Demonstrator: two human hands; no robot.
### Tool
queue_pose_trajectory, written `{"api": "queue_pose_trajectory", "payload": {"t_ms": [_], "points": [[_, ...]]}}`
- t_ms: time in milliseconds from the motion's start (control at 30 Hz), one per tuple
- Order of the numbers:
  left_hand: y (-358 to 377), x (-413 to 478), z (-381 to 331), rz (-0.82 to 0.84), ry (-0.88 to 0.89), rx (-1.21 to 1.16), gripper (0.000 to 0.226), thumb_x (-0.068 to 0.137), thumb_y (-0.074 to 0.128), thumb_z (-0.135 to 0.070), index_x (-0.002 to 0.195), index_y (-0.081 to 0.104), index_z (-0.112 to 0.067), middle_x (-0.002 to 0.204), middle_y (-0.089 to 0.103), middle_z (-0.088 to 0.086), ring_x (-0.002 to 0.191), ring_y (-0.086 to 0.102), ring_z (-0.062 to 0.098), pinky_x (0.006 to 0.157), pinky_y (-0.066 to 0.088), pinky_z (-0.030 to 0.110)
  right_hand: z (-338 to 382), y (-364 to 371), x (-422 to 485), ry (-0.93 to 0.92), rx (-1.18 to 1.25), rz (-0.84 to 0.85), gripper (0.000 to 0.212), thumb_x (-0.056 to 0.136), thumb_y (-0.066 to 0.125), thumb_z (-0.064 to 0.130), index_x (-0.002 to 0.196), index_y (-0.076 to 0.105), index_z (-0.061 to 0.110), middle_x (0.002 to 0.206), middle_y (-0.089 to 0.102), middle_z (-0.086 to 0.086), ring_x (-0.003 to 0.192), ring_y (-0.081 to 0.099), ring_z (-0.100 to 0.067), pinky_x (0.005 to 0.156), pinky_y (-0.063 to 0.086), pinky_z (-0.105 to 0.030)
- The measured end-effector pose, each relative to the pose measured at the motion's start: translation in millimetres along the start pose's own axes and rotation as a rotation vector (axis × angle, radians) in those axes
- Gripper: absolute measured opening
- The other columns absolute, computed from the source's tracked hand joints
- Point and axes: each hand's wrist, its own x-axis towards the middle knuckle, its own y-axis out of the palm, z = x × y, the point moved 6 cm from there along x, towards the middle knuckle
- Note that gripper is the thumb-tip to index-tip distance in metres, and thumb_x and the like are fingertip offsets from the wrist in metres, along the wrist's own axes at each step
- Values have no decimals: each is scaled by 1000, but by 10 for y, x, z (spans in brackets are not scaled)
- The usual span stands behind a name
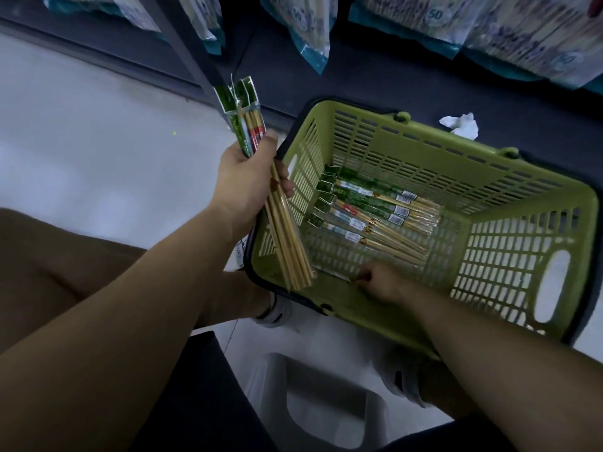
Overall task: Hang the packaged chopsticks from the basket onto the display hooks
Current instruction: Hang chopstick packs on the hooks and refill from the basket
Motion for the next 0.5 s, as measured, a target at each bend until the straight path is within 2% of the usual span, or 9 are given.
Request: {"api": "queue_pose_trajectory", "payload": {"t_ms": [100, 167, 233, 267, 367, 433, 500], "points": [[8, 5, 26, -3, 6, 0, 24, 102, 60, -35, 97, 50, -14, 60, 64, 3, 50, 63, 21, 58, 62, 39, 1, -29, 40, -35, -29, 57, 23, 100, 64, 24, 120, 73, 20, 117, 69, -1, 107, 64, -19, 90, 49, -30], [20, 9, 38, -10, 5, -3, 25, 102, 61, -34, 97, 49, -13, 60, 63, 4, 49, 62, 22, 57, 60, 38, 15, -116, 53, -52, -48, 35, 16, 99, 66, 27, 112, 73, 23, 107, 67, 3, 98, 62, -17, 81, 47, -29], [31, 17, 48, -11, 1, -3, 26, 102, 61, -34, 97, 48, -12, 60, 63, 5, 48, 62, 22, 56, 58, 37, 32, -266, 67, -65, -36, -50, 5, 99, 65, 27, 94, 66, 26, 96, 65, 1, 87, 61, -17, 70, 46, -30], [35, 22, 51, -8, 0, -2, 26, 102, 61, -35, 97, 47, -12, 60, 64, 6, 48, 62, 23, 56, 58, 38, 45, -354, 83, -70, -23, -106, 12, 100, 63, 25, 88, 60, 28, 93, 63, 0, 84, 59, -16, 66, 44, -30], [35, 34, 54, -1, 7, 16, 27, 101, 60, -36, 96, 47, -13, 60, 64, 4, 48, 62, 23, 54, 57, 36, 109, -648, 112, -92, -62, -323, 9, 102, 58, 25, 94, 54, 25, 97, 63, -4, 79, 55, -15, 60, 39, -30], [34, 35, 52, 1, 9, 23, 26, 101, 60, -37, 96, 48, -14, 61, 64, 4, 49, 63, 22, 55, 58, 36, 142, -781, 133, -100, -191, -480, 11, 100, 59, 30, 106, 56, 22, 107, 62, -6, 91, 55, -20, 67, 40, -32], [33, 34, 52, 4, 10, 24, 27, 101, 60, -37, 97, 48, -14, 62, 65, 4, 50, 64, 22, 55, 58, 35, 142, -815, 160, -62, -344, -547, 38, 94, 67, 37, 124, 53, 18, 124, 55, -8, 117, 48, -27, 87, 45, -40]]}}
